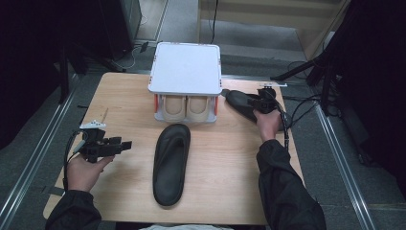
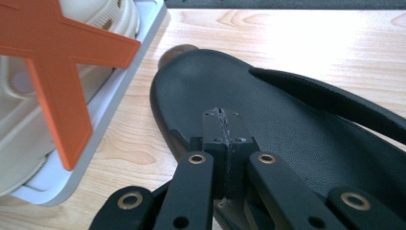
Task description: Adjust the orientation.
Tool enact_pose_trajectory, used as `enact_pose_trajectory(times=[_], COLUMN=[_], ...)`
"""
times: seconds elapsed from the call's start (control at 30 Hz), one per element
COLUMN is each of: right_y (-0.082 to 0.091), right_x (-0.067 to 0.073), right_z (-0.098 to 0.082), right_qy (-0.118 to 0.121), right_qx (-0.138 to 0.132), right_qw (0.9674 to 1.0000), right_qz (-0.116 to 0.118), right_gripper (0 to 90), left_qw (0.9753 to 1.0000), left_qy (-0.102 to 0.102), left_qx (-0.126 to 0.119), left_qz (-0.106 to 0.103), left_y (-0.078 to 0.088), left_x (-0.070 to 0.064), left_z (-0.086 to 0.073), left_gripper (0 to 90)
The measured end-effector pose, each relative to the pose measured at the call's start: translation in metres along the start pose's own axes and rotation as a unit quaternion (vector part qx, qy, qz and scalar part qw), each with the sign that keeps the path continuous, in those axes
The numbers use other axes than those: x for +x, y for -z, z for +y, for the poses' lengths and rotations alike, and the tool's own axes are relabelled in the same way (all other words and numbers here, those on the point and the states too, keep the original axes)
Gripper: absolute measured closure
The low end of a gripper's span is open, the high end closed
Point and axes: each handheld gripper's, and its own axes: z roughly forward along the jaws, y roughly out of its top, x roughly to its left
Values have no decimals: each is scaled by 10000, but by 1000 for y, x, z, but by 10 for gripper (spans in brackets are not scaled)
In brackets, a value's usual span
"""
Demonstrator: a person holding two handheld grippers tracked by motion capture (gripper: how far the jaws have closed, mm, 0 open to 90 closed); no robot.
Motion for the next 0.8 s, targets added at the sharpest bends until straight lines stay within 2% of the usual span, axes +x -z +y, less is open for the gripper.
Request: enact_pose_trajectory(times=[0.23,0.27,0.47,0.8], right_y=[-5,-4,3,18], right_x=[2,2,9,16], right_z=[-4,-5,-12,-28], right_qy=[45,35,311,372], right_qx=[164,177,243,338], right_qw=[9999,9998,9992,9985], right_qz=[0,18,18,231], right_gripper=[900,900,900,900], left_qw=[10000,10000,9999,9996], left_qy=[24,18,-52,-168], left_qx=[-34,-39,-14,-42], left_qz=[-22,-11,-94,-221], left_y=[1,1,-2,-9], left_x=[0,-1,-2,-5], left_z=[-1,-1,3,12], left_gripper=[428,428,428,429])
